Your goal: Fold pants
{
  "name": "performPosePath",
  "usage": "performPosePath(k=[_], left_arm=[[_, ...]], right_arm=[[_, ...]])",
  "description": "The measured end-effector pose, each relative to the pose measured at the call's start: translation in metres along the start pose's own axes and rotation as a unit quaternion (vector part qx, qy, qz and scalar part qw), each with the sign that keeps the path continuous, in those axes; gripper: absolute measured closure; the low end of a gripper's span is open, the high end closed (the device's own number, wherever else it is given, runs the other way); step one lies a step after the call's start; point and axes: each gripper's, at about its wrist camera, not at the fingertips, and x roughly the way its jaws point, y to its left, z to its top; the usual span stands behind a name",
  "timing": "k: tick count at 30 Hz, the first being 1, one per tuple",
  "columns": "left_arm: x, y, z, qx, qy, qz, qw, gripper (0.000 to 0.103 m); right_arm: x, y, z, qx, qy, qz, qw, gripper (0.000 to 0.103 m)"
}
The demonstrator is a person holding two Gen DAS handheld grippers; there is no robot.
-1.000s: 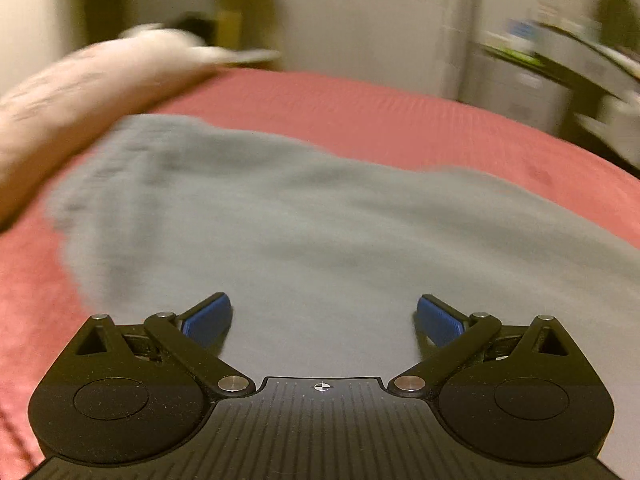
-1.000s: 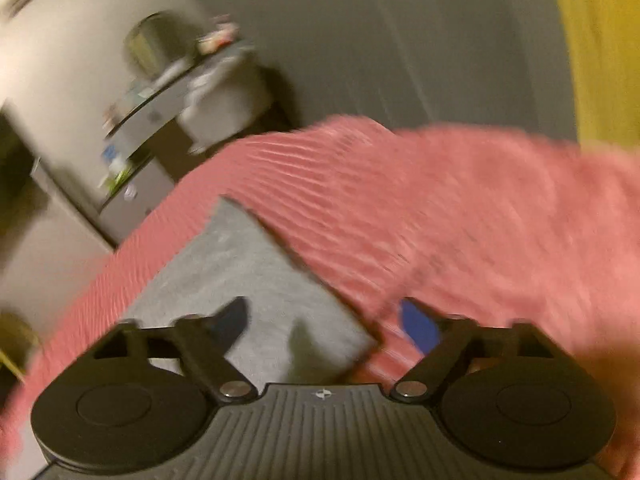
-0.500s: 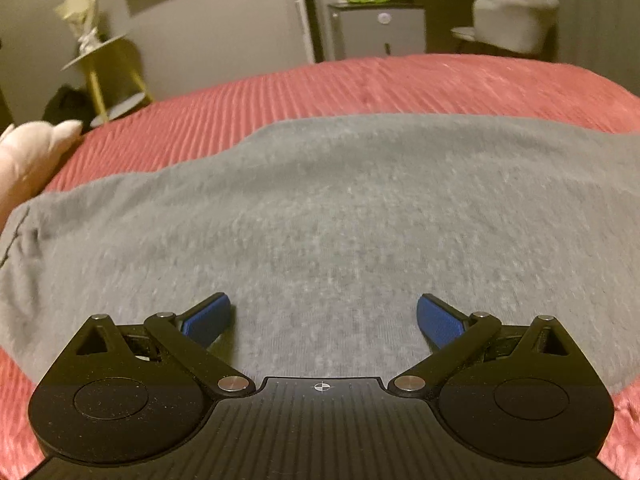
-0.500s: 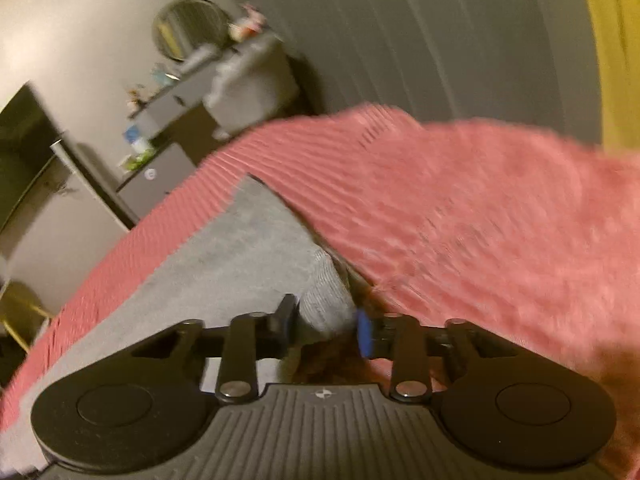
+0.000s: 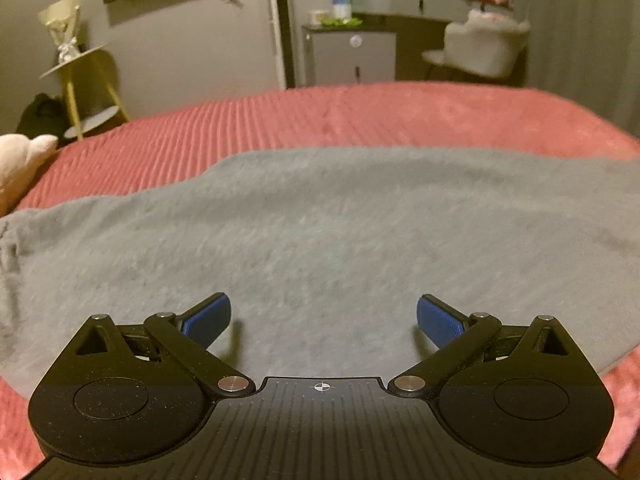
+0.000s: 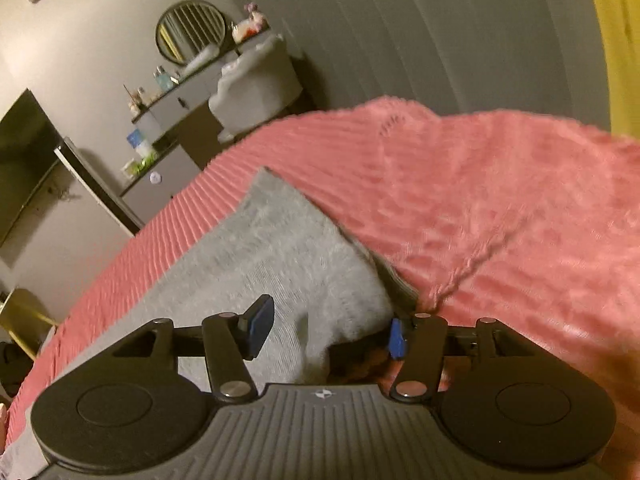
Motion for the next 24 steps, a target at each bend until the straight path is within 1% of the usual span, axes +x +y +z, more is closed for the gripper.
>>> performPosePath(k=[1,3,4,5,6,7,8,9,10,12,13,15,16,18,19,22,24], left_arm=[[-0.001,0.0,0.0,-0.006,0.0,-0.009,0.9999,0.0],[0.0,-0.002,-0.001,-0.016,0.007,-0.024,0.9996,0.0],[0.003,-0.004,-0.002,-0.013,0.012,-0.028,0.9995,0.0],[0.005,-0.006,-0.004,-0.007,0.018,-0.025,0.9995,0.0],[0.009,-0.007,-0.005,0.002,0.023,-0.019,0.9996,0.0],[0.012,-0.009,-0.006,0.008,0.026,-0.014,0.9995,0.0],[0.014,-0.01,-0.006,0.01,0.028,-0.012,0.9995,0.0],[0.015,-0.009,-0.006,0.007,0.03,-0.012,0.9995,0.0],[0.016,-0.008,-0.006,0.003,0.03,-0.014,0.9995,0.0],[0.016,-0.006,-0.006,-0.007,0.03,-0.015,0.9994,0.0],[0.016,-0.006,-0.006,-0.008,0.031,-0.015,0.9994,0.0],[0.017,-0.006,-0.007,-0.006,0.032,-0.011,0.9994,0.0],[0.017,-0.007,-0.007,-0.003,0.032,-0.01,0.9994,0.0],[0.016,-0.009,-0.007,0.002,0.033,-0.01,0.9994,0.0],[0.014,-0.01,-0.007,0.001,0.031,-0.02,0.9993,0.0],[0.006,-0.012,-0.005,-0.009,0.015,-0.067,0.9976,0.0],[0.005,-0.015,-0.004,-0.011,0.013,-0.084,0.9963,0.0]], right_arm=[[-0.004,0.0,0.001,-0.006,-0.011,-0.01,1.0,0.033],[-0.007,-0.006,0.003,-0.008,-0.027,-0.033,0.999,0.026],[-0.005,-0.013,0.004,0.002,-0.024,-0.041,0.999,0.026],[-0.001,-0.021,0.005,0.02,-0.013,-0.039,0.999,0.026],[0.004,-0.03,0.004,0.046,0.003,-0.025,0.999,0.028],[0.007,-0.036,0.003,0.062,0.008,-0.015,0.998,0.034],[0.007,-0.037,0.001,0.064,0.001,-0.014,0.998,0.041],[0.006,-0.036,0.001,0.056,-0.004,-0.015,0.998,0.059],[0.005,-0.032,0.001,0.04,-0.005,-0.024,0.999,0.065],[0.003,-0.016,-0.003,-0.024,-0.009,-0.05,0.998,0.067],[0.002,-0.005,-0.006,-0.066,-0.01,-0.07,0.995,0.067],[-0.003,0.014,-0.015,-0.143,-0.017,-0.101,0.984,0.066],[-0.006,0.021,-0.02,-0.172,-0.027,-0.107,0.979,0.066],[-0.01,0.025,-0.023,-0.19,-0.036,-0.101,0.976,0.066],[-0.01,0.024,-0.022,-0.188,-0.034,-0.096,0.977,0.066],[-0.012,0.019,-0.015,-0.177,-0.034,-0.07,0.981,0.068],[-0.011,0.026,-0.014,-0.197,-0.035,-0.091,0.975,0.067]])
